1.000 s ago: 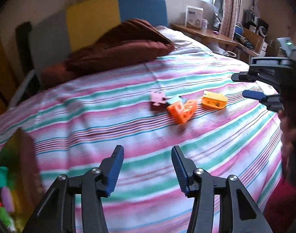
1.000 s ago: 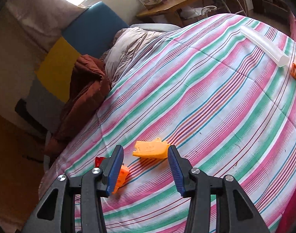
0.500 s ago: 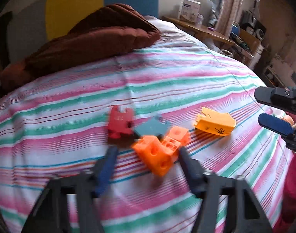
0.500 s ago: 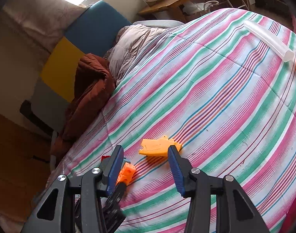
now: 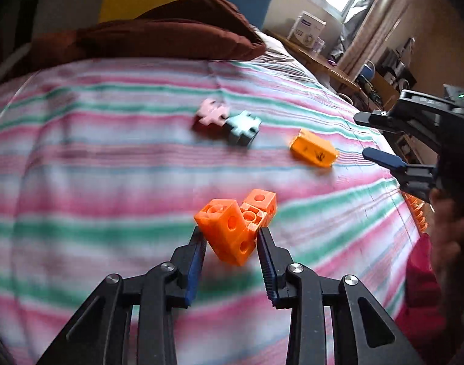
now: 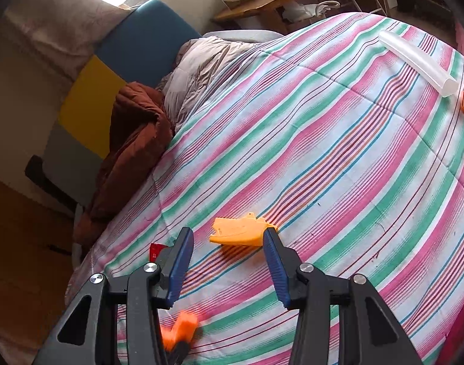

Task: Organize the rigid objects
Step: 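Lift the orange cube block off the bed with the left tool, then grasp the yellow-orange piece with right tool while left tool holds orange cubes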

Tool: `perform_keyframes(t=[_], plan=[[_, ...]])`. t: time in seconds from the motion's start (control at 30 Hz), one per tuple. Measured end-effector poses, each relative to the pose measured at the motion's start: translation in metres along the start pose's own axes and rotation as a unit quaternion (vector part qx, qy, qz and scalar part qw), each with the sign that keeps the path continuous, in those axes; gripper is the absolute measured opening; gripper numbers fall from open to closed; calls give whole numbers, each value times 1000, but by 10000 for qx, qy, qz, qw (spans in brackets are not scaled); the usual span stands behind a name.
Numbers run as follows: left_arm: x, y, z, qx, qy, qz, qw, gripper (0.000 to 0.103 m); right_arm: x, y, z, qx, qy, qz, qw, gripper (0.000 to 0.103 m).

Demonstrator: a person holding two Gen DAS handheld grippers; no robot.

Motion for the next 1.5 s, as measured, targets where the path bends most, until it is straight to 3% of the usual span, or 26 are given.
perform_keyframes(t=[0.03,0.07,0.13,0.27,0.43,0.53,0.67,0.7,0.73,0.77,0.97,1.07,1.13,1.23,1.37,1.43,1.5], plan=[[-5,-4,5,-1,70,63,10000,36,0,-1,0,-7,-14,-6,10000,48],[-10,-6,11,-1,158,75,9998,44,1,-1,-1,-19,-25,-8,10000,48],[-18,-5,24,184,431,0,9989,68,1,-2,-1,-37,-41,-8,10000,48],[-24,-3,46,538,887,-392,9938,72,4,-3,-2,-72,-86,-50,9999,48],[-12,2,49,654,1052,-1305,9837,74,4,-5,-2,-115,-59,-77,9999,48],[9,8,35,618,1113,-2095,9695,77,2,-6,-3,-137,-49,-70,9999,48],[27,15,5,585,1411,-3124,9376,81,5,-4,-3,-139,-57,-124,9998,48],[27,15,-3,465,1436,-3225,9344,70,6,-4,-3,-139,-59,-143,9998,48],[24,14,-12,278,1430,-3253,9343,32,7,-4,-3,-134,-69,-162,9998,48],[20,12,-22,26,1399,-3170,9381,21,8,-3,-3,-130,-73,-172,9997,48],[3,2,-9,203,1172,-2325,9653,20,12,-1,-2,-75,-136,-217,9996,48],[-3,-17,6,371,1159,-2070,9707,20,16,-2,-2,-66,-200,-300,9993,48],[-5,-28,13,506,1180,-1998,9714,21,19,-4,-3,-100,-248,-351,9990,48],[-4,-34,11,731,1295,-2182,9645,21,22,-10,-10,-233,-336,-327,9986,48],[-3,-35,10,773,1273,-2124,9658,21,17,-21,-23,-456,-497,-118,9977,48],[-3,-34,11,798,1240,-2110,9663,21,15,-24,-27,-537,-474,-81,9974,53],[-4,-34,11,838,1203,-2097,9667,21,12,-25,-29,-488,-488,-5,9976,66]])
Point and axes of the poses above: each gripper's, at about its wrist camera, not at the fingertips, and z roughly against the way its jaws point, x to its right, y to its top, the point moved 9 cm from there along -z, roughly the way its jaws point, and after that the axes turned 6 degrees about z, right-handed, at the moved point
